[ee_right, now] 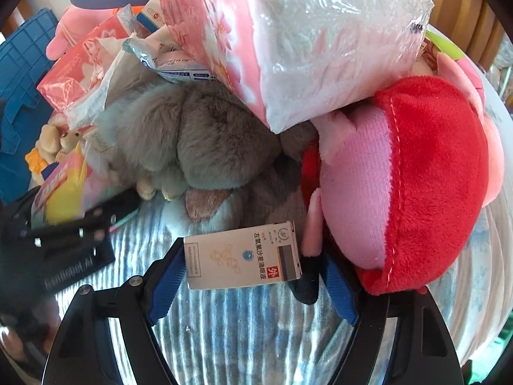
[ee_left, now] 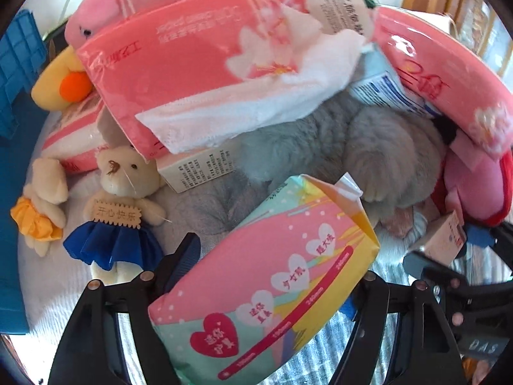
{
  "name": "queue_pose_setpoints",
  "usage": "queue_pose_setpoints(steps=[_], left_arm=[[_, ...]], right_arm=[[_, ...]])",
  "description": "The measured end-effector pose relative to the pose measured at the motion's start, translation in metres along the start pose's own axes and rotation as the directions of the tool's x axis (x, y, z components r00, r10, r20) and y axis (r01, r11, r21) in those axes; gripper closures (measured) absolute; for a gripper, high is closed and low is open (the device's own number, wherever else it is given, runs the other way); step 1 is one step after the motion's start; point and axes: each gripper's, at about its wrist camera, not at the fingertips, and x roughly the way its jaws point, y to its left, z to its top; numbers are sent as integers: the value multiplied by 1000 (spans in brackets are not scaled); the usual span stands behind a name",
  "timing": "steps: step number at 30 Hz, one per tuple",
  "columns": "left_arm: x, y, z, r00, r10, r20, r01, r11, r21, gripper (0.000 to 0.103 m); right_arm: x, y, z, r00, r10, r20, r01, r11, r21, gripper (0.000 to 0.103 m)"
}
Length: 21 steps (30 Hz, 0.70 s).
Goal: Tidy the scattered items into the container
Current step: 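Close the right gripper on the white medicine box while the left lifts the pad pack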
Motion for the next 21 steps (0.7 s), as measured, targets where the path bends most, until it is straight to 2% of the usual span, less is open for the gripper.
queue_pose_setpoints(steps=[2,6,8,9,10,15,21], left_arm=[[-1,0,-1,1000,-2,0,2,1000,-4,30],[-1,3,1,1000,-20,-23,19,999,-32,31],[-5,3,-2,999,-28,-22,27,999,-28,34],[-9,2,-5,999,-32,-18,31,999,-30,35],[-13,2,-8,999,-33,-14,32,999,-33,36],[-42,7,-15,1000,-23,13,24,997,-75,37],[-104,17,-2,991,39,127,-24,993,-117,37]], right_arm=[[-2,1,-2,1000,-3,1,3,1000,-13,31],[-5,-3,-8,1000,-4,-4,4,1000,-2,23],[-7,-3,-11,1000,-9,-7,9,1000,-15,23],[-7,0,-13,1000,-24,-11,23,999,-39,27],[-9,3,-15,999,-47,-10,46,997,-68,36],[-26,12,-17,999,-48,4,48,991,-125,37],[-77,24,4,996,19,86,-3,983,-182,40]])
